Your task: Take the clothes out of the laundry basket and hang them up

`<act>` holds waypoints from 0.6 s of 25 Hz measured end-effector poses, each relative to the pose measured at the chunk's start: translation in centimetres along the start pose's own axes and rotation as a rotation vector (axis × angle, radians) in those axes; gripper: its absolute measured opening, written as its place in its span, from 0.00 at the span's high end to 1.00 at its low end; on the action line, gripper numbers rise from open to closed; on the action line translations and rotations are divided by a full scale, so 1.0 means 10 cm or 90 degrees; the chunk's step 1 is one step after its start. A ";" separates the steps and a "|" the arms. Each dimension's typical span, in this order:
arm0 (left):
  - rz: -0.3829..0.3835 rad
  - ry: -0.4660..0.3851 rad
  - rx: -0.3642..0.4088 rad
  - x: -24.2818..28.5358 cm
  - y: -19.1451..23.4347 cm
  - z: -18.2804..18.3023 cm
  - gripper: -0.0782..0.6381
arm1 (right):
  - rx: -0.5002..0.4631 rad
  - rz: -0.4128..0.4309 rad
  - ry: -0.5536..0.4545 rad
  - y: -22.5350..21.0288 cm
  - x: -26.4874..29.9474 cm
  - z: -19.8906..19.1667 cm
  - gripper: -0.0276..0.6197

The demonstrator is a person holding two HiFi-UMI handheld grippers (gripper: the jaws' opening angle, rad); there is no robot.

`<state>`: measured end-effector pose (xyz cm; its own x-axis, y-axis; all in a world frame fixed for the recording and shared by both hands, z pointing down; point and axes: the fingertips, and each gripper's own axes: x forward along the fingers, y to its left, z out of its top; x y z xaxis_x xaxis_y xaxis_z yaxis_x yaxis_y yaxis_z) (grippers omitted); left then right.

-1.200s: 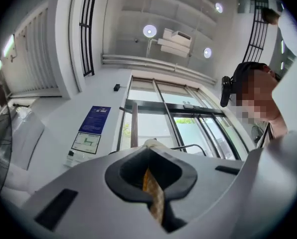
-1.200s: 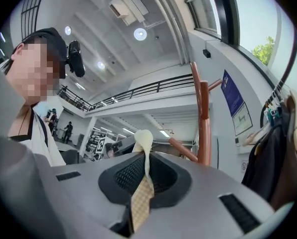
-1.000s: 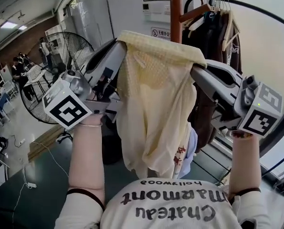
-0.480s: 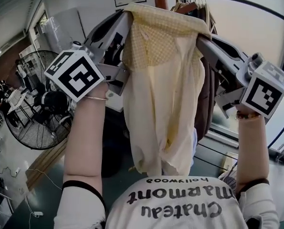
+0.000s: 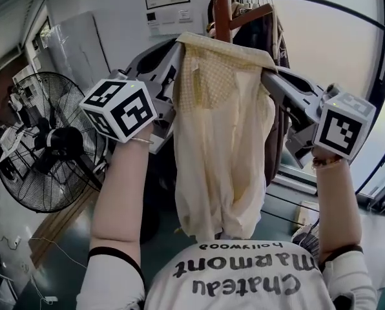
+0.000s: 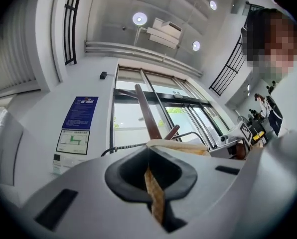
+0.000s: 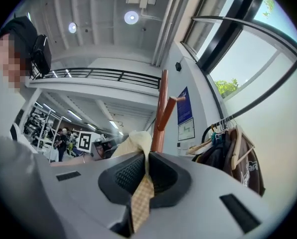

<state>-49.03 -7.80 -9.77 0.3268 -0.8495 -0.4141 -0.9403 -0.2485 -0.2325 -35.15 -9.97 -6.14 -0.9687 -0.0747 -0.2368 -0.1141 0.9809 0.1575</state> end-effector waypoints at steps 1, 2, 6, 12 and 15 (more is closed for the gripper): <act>-0.001 0.004 -0.010 -0.01 0.01 -0.05 0.87 | -0.003 -0.011 0.012 -0.02 0.01 -0.05 0.90; -0.004 0.007 -0.021 -0.01 0.02 -0.11 0.87 | -0.007 -0.025 0.026 -0.05 0.02 -0.12 0.90; -0.026 0.017 -0.045 0.00 0.01 -0.27 0.87 | -0.002 -0.068 0.069 -0.22 0.04 -0.39 0.90; -0.056 0.053 -0.081 0.02 0.02 -0.44 0.87 | 0.066 -0.090 0.119 -0.25 0.04 -0.80 0.90; -0.063 0.071 -0.114 0.00 0.00 -0.59 0.87 | 0.093 -0.056 0.118 -0.16 0.06 -0.92 0.90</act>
<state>-49.54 -10.55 -4.59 0.4152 -0.8604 -0.2953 -0.9092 -0.4035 -0.1026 -37.60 -13.23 2.28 -0.9819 -0.1794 -0.0614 -0.1797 0.9837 0.0000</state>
